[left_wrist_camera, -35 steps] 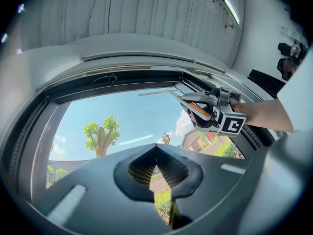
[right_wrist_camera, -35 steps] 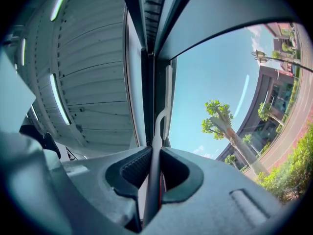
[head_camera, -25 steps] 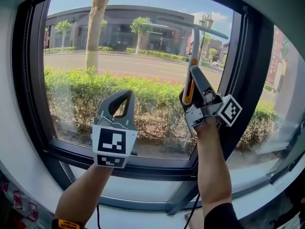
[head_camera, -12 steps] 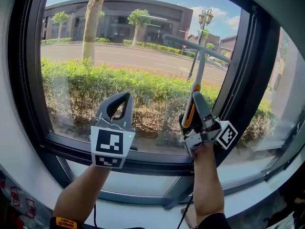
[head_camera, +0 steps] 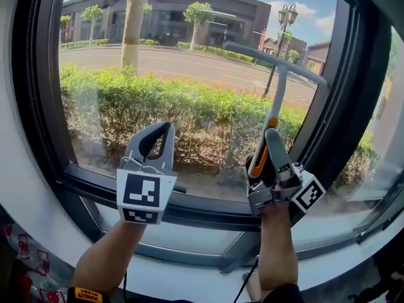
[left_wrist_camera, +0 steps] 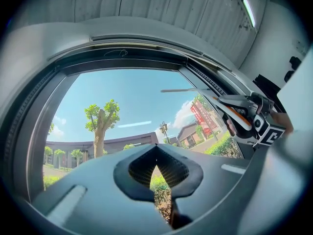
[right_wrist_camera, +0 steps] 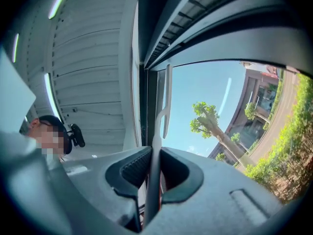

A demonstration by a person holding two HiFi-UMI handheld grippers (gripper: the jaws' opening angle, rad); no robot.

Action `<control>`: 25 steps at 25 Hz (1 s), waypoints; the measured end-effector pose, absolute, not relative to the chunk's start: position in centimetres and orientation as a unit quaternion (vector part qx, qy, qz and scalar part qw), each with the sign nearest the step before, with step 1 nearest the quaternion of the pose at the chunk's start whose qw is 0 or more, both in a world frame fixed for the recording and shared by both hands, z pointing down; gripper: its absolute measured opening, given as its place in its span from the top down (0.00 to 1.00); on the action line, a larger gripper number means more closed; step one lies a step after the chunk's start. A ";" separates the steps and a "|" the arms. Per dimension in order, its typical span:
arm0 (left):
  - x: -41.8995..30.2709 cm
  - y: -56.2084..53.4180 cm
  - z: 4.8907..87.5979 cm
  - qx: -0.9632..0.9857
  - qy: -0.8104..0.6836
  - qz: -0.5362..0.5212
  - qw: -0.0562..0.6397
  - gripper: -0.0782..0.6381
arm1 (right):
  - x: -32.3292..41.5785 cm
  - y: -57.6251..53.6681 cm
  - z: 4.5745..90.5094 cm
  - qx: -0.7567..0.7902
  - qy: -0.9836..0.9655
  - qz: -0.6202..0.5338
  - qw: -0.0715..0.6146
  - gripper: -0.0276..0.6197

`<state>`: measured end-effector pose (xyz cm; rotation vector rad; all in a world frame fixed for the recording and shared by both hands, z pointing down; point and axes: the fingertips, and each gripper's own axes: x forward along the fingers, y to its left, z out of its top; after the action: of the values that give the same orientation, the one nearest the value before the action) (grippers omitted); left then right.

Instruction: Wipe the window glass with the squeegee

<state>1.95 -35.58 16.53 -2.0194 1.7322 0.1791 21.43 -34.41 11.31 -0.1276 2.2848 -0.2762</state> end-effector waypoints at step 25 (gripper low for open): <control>-29.5 -24.9 10.7 -0.625 0.721 0.067 0.292 0.87 | -14.3 -28.7 8.7 0.007 0.919 -0.105 0.380 0.88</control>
<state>-29.50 -24.92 10.68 -1.6659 1.9210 0.1775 -14.34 -28.67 8.73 0.0174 2.3475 -0.2673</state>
